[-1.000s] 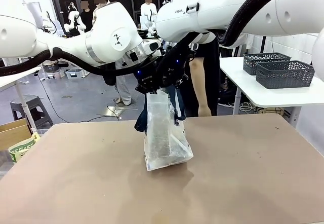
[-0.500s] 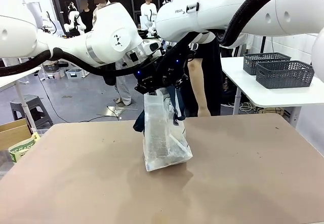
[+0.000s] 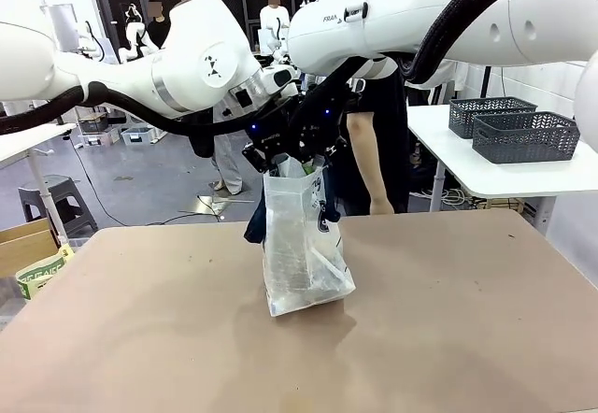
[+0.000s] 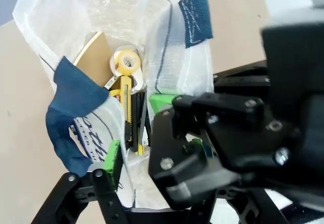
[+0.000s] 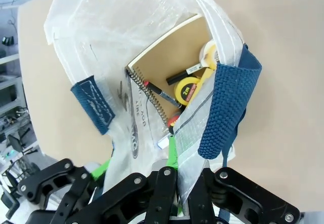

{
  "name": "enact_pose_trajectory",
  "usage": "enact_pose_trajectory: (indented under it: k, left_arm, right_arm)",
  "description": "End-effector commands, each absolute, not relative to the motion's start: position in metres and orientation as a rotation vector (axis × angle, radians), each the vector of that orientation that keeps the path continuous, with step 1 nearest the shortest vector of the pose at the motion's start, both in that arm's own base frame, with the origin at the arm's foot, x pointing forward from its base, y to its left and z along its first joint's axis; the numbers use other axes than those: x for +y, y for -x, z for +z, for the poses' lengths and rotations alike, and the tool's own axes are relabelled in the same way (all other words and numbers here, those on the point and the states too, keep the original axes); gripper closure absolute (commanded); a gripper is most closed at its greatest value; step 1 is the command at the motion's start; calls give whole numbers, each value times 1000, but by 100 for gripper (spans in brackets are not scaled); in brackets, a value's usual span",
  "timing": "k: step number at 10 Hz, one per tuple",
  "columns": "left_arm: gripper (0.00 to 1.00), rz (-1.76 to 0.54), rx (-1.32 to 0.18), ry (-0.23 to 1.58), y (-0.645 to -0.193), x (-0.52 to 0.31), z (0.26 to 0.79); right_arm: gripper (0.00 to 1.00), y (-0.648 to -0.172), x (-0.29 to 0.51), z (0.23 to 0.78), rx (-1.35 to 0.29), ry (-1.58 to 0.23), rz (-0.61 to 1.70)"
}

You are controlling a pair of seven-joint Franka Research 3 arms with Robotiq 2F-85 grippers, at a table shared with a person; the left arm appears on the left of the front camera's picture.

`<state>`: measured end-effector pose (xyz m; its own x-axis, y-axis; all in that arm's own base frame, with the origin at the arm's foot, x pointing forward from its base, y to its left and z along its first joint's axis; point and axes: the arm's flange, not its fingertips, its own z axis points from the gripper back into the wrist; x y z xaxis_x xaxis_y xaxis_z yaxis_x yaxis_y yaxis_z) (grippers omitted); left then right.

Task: Transfer purchased items from the store into the shopping bag.
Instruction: Move the Reusable shopping bag to the right side of the table.

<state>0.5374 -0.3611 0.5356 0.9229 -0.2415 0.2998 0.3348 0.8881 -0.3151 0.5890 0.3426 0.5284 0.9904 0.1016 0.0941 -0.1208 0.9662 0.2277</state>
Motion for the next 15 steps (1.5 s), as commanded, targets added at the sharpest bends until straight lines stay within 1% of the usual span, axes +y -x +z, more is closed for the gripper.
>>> enact_pose_trajectory:
  k: [1, 7, 15]
  left_arm:
    - [0, -331, -294, 424, -519, -348, 535]
    - [0, -405, -320, 502, -511, -346, 542]
    - [0, -435, -342, 509, -505, -347, 548]
  right_arm:
    - [100, -594, 344, 533, -74, -264, 127]
    - [100, -596, 345, 530, -65, -259, 129]
    - [100, -595, 345, 529, -62, -260, 133]
